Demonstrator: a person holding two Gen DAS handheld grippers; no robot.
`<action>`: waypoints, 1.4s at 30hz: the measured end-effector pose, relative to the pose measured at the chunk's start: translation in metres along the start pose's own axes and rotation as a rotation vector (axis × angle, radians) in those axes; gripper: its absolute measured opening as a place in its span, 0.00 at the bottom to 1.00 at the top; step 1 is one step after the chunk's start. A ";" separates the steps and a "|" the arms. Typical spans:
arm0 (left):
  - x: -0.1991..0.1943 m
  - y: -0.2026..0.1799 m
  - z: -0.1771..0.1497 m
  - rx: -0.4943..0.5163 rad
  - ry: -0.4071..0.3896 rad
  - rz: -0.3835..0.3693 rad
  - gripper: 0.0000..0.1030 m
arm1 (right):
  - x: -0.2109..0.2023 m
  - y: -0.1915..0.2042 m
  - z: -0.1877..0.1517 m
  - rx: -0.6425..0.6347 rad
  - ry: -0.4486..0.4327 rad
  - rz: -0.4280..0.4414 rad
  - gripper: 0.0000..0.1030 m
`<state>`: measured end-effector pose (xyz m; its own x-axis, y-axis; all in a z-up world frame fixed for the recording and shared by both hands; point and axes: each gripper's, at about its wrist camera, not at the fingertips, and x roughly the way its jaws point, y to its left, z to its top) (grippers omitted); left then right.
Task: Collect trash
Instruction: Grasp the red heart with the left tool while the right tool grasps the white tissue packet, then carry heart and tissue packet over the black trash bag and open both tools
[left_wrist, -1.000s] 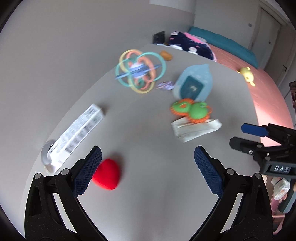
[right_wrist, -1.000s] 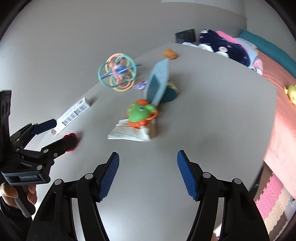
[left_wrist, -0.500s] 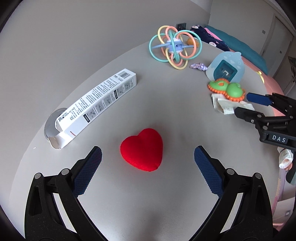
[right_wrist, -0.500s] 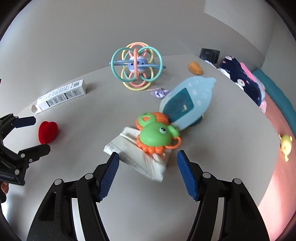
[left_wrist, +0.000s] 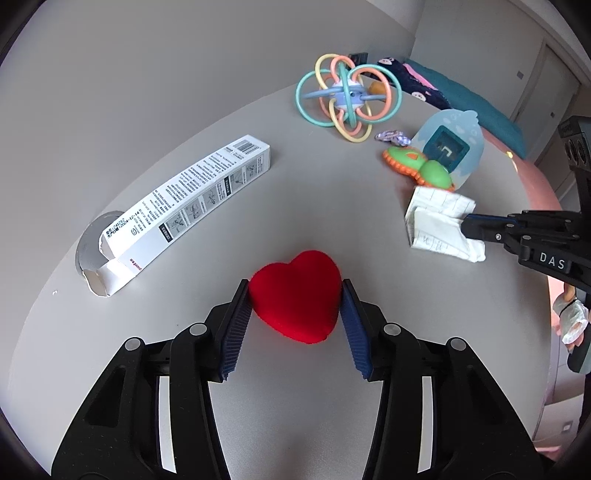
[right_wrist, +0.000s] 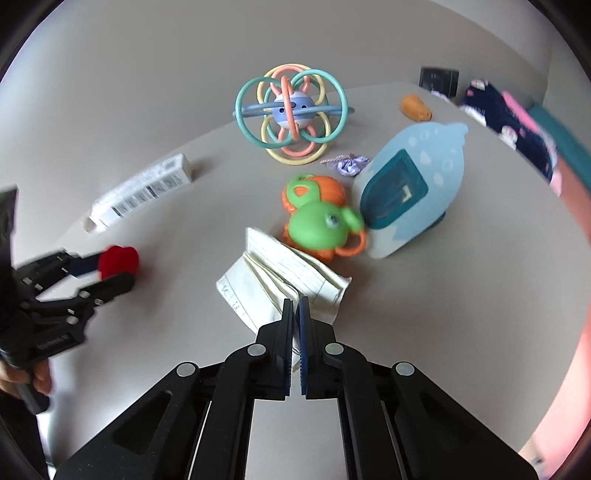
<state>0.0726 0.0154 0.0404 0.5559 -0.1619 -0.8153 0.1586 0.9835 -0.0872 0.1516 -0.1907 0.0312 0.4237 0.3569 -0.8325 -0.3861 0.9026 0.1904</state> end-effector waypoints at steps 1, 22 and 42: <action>-0.003 -0.003 0.001 0.002 -0.005 -0.005 0.46 | -0.004 0.000 0.000 0.010 -0.008 0.017 0.04; -0.023 -0.096 0.043 0.118 -0.070 -0.077 0.46 | -0.111 -0.043 -0.011 0.053 -0.190 0.000 0.04; 0.013 -0.285 0.069 0.338 -0.006 -0.237 0.46 | -0.194 -0.192 -0.092 0.291 -0.283 -0.144 0.04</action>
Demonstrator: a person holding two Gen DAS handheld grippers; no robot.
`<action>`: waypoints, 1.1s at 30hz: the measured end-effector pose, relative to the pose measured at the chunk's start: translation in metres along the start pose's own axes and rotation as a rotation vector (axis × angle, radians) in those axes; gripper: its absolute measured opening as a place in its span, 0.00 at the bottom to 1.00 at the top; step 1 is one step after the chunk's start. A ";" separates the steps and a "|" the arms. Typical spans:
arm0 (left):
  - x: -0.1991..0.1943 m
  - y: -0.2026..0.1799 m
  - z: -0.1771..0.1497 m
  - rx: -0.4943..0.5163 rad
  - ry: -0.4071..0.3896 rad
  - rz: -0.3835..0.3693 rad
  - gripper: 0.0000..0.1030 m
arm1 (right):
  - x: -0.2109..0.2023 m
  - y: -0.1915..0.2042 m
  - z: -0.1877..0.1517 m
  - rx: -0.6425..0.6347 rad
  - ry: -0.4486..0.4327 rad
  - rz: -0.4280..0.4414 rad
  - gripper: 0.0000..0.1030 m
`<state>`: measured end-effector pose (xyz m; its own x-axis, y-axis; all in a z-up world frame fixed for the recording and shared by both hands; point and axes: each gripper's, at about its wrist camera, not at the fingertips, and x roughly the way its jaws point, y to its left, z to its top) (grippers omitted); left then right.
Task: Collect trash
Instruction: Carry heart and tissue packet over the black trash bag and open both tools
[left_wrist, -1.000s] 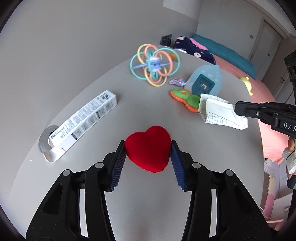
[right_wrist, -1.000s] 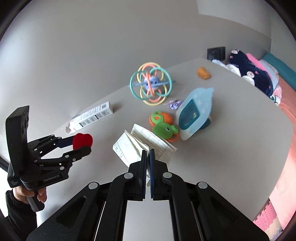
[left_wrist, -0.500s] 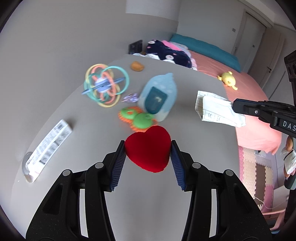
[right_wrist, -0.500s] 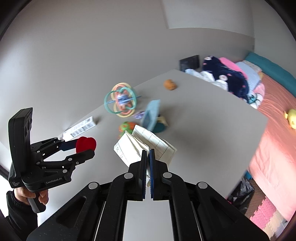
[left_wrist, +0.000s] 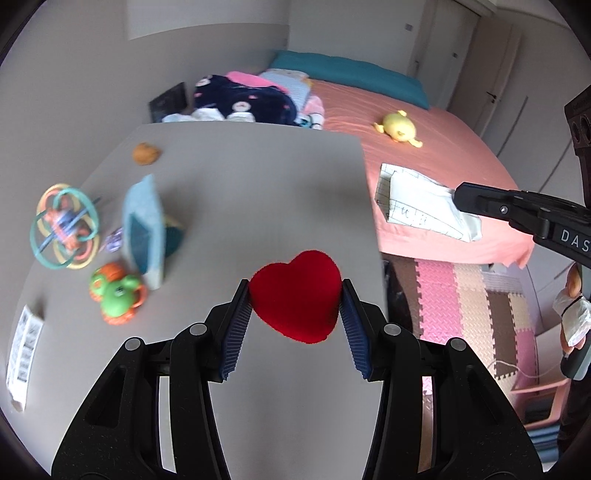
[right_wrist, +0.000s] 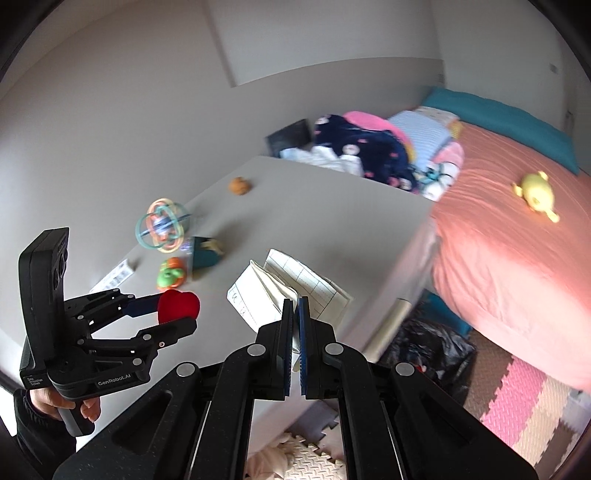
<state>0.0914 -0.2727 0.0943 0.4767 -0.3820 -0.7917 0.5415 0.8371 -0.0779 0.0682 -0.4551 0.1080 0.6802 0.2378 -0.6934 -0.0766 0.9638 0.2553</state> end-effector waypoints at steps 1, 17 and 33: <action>0.006 -0.009 0.005 0.010 0.005 -0.011 0.46 | -0.003 -0.008 -0.002 0.011 -0.001 -0.007 0.04; 0.093 -0.133 0.048 0.181 0.113 -0.130 0.46 | -0.019 -0.153 -0.050 0.250 0.019 -0.151 0.04; 0.153 -0.167 0.061 0.236 0.176 -0.068 0.95 | -0.004 -0.222 -0.070 0.385 0.033 -0.286 0.70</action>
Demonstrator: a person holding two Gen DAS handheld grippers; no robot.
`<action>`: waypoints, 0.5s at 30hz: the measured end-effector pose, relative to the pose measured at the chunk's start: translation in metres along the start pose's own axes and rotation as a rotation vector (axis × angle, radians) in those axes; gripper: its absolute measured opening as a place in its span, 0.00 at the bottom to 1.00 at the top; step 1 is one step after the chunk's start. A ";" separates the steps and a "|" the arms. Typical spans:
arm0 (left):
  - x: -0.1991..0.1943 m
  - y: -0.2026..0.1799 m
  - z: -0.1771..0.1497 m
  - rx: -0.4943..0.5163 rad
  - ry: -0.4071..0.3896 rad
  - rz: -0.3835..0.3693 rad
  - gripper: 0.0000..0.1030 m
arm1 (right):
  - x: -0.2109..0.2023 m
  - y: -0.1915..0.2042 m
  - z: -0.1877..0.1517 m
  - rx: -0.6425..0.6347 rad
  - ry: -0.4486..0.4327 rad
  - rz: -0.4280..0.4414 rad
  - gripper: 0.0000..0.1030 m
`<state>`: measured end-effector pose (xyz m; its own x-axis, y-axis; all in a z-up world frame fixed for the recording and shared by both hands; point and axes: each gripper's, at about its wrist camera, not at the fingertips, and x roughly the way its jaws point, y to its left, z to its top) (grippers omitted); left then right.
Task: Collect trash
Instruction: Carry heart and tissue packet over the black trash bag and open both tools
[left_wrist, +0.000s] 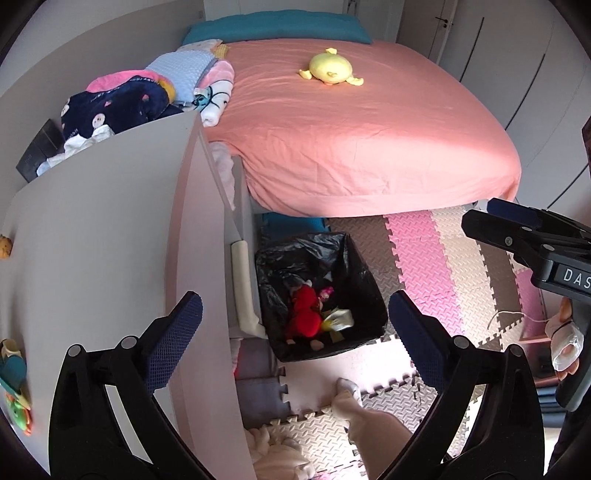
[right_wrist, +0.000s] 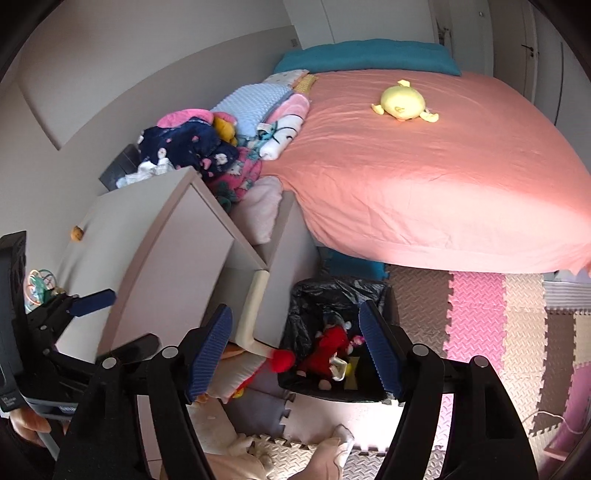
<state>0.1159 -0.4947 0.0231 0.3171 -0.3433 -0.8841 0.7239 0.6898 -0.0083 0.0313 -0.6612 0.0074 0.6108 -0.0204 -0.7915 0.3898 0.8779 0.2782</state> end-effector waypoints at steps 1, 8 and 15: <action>0.000 0.002 -0.001 -0.007 0.000 0.000 0.95 | 0.001 -0.002 0.000 0.005 -0.002 -0.001 0.70; -0.009 0.010 -0.008 -0.034 -0.015 0.009 0.94 | -0.004 0.004 -0.002 0.007 -0.015 -0.014 0.70; -0.020 0.014 -0.011 -0.035 -0.031 0.004 0.95 | -0.013 0.020 -0.003 -0.018 -0.027 -0.017 0.70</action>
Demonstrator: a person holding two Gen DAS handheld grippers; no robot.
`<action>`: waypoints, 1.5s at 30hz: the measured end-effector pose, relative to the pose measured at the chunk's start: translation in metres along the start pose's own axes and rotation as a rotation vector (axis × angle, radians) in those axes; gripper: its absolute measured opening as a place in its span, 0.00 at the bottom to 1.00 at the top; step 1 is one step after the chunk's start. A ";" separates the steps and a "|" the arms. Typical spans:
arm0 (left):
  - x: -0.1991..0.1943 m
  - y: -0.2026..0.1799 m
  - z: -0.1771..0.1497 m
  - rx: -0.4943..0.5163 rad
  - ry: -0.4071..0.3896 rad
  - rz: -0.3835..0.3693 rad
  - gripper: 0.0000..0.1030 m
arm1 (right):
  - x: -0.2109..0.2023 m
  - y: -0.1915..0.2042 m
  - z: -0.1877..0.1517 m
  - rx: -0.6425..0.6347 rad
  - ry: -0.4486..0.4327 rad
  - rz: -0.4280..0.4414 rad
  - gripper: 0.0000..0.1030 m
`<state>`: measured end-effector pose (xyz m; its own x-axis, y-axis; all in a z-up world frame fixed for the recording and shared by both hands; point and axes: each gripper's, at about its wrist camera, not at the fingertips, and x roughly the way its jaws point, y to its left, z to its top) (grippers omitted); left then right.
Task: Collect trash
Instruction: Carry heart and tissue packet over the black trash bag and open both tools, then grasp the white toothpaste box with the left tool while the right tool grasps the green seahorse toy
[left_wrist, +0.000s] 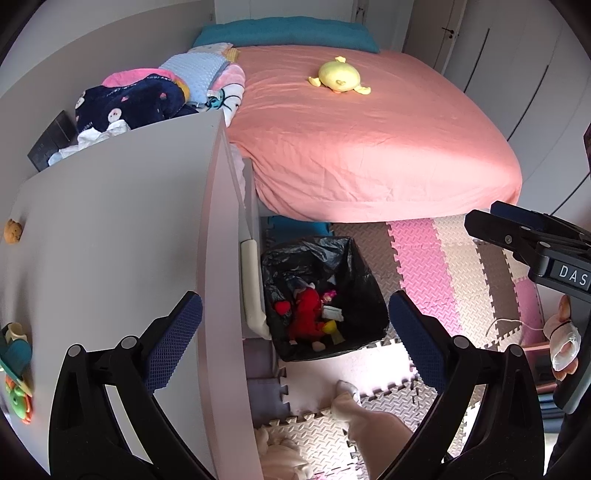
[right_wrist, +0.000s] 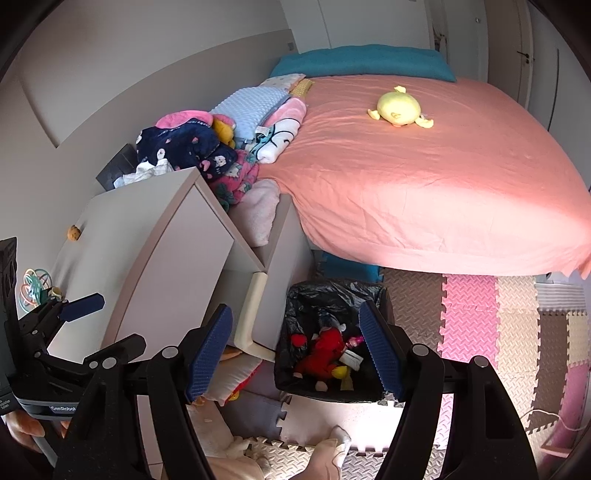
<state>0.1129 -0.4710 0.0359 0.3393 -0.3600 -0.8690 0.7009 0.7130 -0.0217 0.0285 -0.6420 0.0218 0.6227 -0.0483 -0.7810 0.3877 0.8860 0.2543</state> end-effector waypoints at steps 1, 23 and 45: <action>-0.002 0.001 0.000 -0.002 -0.003 -0.001 0.95 | -0.002 0.003 0.000 -0.006 -0.003 0.000 0.70; -0.098 0.109 -0.079 -0.117 -0.099 0.071 0.95 | -0.023 0.170 -0.020 -0.234 -0.008 0.181 0.70; -0.197 0.305 -0.231 -0.389 -0.114 0.288 0.95 | 0.007 0.424 -0.079 -0.576 0.184 0.471 0.70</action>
<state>0.1150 -0.0441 0.0861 0.5664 -0.1633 -0.8078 0.2901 0.9569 0.0100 0.1433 -0.2306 0.0794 0.4915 0.4268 -0.7591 -0.3378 0.8969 0.2856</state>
